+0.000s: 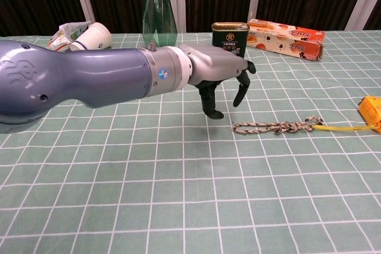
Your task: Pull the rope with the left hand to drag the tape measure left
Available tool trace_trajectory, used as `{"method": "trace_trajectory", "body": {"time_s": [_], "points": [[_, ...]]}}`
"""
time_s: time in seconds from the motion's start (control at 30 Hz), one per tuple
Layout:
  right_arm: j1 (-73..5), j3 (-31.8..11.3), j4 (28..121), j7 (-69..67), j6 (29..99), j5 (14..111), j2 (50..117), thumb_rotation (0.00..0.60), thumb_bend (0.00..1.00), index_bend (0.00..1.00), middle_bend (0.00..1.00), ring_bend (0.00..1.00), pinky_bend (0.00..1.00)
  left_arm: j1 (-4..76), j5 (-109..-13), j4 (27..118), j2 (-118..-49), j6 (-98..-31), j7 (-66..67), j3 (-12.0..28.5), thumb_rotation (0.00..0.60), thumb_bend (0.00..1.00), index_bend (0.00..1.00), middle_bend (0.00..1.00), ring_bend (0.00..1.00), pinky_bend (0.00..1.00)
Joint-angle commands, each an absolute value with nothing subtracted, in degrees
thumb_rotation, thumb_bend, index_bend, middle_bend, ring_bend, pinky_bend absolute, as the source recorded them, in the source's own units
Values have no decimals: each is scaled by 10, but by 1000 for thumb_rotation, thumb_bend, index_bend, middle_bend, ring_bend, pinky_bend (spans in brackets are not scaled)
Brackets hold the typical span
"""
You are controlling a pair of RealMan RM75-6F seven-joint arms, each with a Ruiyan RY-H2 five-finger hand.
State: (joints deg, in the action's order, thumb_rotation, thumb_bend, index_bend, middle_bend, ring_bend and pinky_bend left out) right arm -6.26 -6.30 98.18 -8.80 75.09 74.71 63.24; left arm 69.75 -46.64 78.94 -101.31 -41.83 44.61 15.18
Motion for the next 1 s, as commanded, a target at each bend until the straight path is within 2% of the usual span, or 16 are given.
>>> {"method": "trace_trajectory", "body": {"time_s": [0.03,1.0], "points": [[-63,-64,982,-90,750,745,632,600,183,0,0,0,0,708,-458,775,-1026,-415,447,145,600,398,463,0,0,0],[-62,-66,985,-96,744,734,626,600,183,0,0,0,0,750,-448,674,-1094,-401,402,126,600,426,515,0,0,0]]}}
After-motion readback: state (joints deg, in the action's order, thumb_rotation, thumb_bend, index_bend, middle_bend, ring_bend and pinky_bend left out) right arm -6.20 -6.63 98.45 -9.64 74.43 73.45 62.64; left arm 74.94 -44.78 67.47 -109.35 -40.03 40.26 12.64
